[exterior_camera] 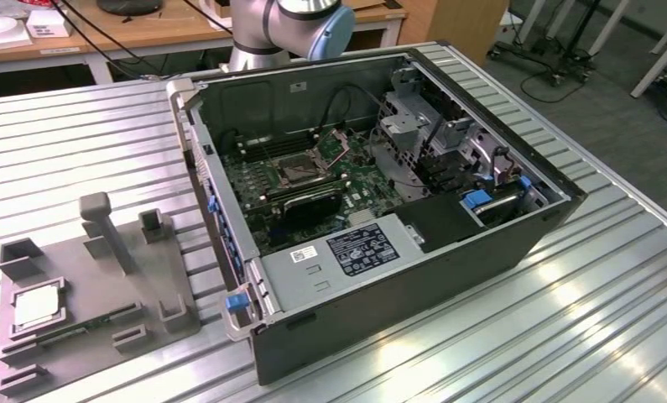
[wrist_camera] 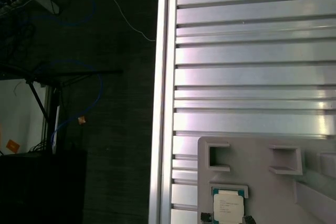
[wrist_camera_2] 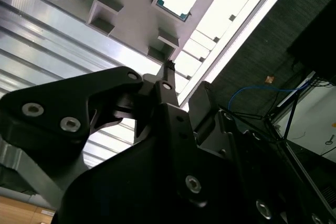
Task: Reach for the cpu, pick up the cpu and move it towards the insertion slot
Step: 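Pick up the cpu and move it towards the insertion slot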
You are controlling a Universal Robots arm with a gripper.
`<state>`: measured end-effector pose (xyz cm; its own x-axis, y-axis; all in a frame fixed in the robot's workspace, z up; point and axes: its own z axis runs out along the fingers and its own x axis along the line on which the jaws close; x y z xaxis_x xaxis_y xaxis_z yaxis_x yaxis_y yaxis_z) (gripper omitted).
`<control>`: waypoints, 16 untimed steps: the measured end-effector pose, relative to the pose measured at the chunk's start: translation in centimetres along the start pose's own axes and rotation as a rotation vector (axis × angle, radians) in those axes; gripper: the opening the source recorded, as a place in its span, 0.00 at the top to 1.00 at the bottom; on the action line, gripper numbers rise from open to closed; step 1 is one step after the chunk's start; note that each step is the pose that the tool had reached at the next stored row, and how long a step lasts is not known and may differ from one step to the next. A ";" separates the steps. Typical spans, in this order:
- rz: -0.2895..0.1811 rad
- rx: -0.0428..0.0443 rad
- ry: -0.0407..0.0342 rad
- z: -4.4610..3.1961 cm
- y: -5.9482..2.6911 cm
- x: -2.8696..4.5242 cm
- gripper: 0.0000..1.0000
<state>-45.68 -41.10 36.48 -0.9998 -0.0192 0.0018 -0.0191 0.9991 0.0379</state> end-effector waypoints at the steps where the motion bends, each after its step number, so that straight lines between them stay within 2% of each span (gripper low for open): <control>1: 0.000 0.0001 0.0000 0.00 0.00 0.00 0.65; 2: 0.000 0.0001 0.0001 0.00 0.00 0.00 0.58; 16: 0.000 0.0000 0.0002 0.33 -0.01 0.00 0.58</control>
<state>-45.68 -41.10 36.15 -0.9998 -0.0191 0.0020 -0.0191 0.9991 0.0379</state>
